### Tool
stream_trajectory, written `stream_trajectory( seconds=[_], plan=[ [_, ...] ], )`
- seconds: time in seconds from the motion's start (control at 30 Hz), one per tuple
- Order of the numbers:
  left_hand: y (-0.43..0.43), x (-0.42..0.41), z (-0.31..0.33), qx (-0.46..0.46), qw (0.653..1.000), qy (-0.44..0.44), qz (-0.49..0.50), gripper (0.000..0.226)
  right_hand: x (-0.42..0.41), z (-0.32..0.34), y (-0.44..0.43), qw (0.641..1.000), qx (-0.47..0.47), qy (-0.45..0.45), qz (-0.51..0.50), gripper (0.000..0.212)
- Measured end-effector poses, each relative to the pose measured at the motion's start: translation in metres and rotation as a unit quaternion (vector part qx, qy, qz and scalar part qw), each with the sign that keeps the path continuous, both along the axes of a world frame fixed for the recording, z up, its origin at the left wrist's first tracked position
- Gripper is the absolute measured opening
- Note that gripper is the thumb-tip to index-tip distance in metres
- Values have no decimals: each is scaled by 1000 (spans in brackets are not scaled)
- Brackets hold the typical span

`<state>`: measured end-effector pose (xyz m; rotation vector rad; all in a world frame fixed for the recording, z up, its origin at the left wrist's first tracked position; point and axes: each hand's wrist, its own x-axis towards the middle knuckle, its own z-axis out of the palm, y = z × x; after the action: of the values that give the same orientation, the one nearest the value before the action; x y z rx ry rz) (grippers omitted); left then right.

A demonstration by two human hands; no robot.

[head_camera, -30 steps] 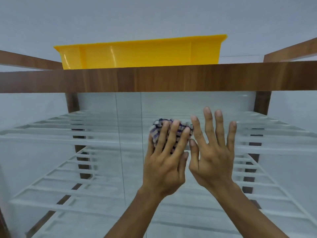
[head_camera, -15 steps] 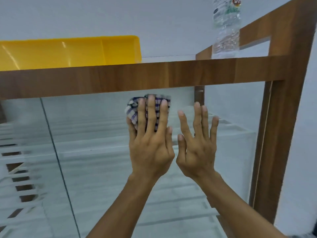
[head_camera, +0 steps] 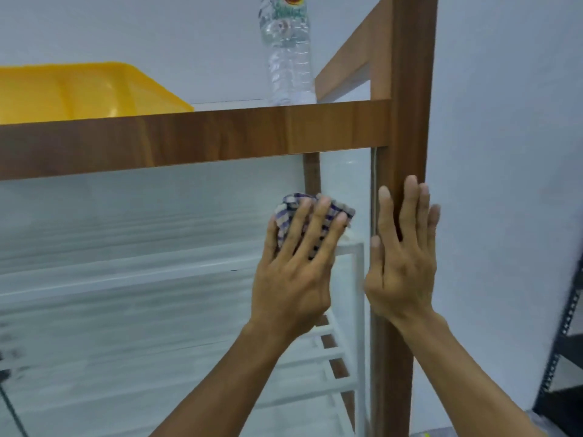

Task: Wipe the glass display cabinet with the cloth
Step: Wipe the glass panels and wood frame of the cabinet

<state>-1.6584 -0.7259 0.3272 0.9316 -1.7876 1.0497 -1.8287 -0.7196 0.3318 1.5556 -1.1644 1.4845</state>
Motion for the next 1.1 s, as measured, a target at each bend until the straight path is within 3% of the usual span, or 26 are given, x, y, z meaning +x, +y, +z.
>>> stream_trajectory(
  seconds=[0.1,0.23,0.5,0.67,0.77,0.87,1.1],
  plan=[
    [-1,-42,14,-9,996,93,-8,56,-12,-12,-3,996,-20,1,87,52],
    [-2,-78,11,29,996,79,-32,59,-17,-16,-5,988,-32,-4,148,47],
    [1,-44,-8,6,1000,2,-21,59,-4,-17,-2,992,-41,-44,114,54],
    [0,-18,-13,5,994,-105,-32,69,9,-15,0,989,-48,-82,114,53],
    [0,0,-3,-3,999,-47,-21,64,32,-11,3,994,-40,-77,63,54],
    [3,26,9,-11,999,39,-11,51,69,-7,0,996,-20,-7,81,52],
    [6,126,7,-14,997,69,7,51,167,2,-11,994,-13,39,97,52]
  ],
)
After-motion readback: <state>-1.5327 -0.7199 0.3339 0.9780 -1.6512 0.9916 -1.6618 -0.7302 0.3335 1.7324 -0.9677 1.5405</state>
